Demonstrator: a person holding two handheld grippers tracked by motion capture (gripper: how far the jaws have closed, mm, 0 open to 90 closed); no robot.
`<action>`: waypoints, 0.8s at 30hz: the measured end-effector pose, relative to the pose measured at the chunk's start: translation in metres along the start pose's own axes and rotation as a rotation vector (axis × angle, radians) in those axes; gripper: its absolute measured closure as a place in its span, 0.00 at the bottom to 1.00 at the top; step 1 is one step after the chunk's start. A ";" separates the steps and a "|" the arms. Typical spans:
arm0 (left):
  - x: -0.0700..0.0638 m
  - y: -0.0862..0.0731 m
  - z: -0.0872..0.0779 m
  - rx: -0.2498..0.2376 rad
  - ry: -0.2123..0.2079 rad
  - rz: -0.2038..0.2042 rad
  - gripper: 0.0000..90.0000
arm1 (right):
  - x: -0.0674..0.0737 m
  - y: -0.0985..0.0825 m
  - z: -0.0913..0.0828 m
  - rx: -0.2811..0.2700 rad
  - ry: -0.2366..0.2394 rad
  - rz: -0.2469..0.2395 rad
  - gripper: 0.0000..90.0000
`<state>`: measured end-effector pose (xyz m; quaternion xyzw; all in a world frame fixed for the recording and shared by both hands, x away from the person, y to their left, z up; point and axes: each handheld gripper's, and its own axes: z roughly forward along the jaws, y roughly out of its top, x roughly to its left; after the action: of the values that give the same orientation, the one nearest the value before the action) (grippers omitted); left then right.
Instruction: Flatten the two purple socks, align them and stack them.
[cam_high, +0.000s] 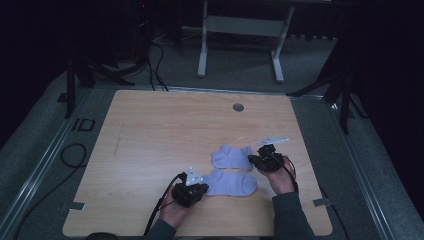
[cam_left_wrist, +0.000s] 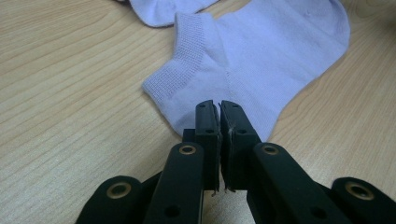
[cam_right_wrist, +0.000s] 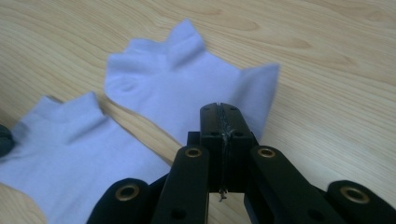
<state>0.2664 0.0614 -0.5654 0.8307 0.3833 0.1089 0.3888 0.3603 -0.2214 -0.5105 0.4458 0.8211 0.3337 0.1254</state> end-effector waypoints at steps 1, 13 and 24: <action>0.000 0.000 0.000 0.000 0.000 -0.001 0.96 | -0.001 -0.001 -0.001 0.001 -0.006 0.004 0.99; 0.000 0.000 0.000 -0.003 -0.002 -0.003 0.96 | -0.005 0.001 -0.006 0.010 -0.022 -0.042 0.88; 0.000 0.000 0.000 -0.003 -0.002 0.000 0.95 | 0.022 0.018 0.026 0.066 0.022 -0.240 0.71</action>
<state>0.2663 0.0615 -0.5655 0.8301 0.3829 0.1085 0.3907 0.3726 -0.1850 -0.5156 0.3445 0.8804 0.2941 0.1406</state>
